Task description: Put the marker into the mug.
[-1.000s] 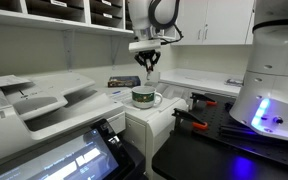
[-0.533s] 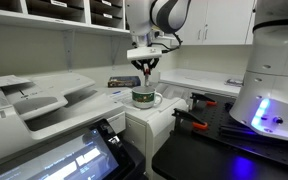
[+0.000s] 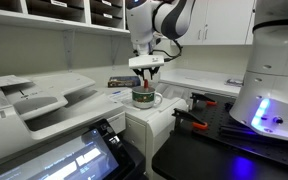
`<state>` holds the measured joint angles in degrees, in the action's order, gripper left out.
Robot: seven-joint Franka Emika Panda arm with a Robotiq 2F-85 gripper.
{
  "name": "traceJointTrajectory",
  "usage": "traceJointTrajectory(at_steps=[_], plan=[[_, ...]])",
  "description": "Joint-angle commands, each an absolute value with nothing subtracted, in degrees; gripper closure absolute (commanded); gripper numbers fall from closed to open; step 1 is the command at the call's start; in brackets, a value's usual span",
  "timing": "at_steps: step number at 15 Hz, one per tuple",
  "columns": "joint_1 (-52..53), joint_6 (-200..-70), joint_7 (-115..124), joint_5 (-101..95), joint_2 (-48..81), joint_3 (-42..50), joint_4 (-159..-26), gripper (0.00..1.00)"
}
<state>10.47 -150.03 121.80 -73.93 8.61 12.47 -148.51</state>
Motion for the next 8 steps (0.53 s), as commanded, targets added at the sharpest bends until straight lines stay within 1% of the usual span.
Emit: traceJointTrajectory(at_steps=[1,4,5,6,7,8], plan=[[9.72,-154.5,121.94,-73.98,7.05,12.79,-149.88,0.27],[7.31,-159.13,113.12,-64.59,3.89,13.48,-151.8,0.05],[1.97,-160.32,104.04,-56.2,2.78,9.78,-153.18,0.01],[4.02,-160.91,98.82,-49.93,1.93,12.77,-154.22,0.0],[-0.13,-161.19,92.08,-42.87,1.36,9.29,-155.91,0.0],[-0.81,-161.8,85.35,-36.17,0.29,8.91,-157.64,0.0]])
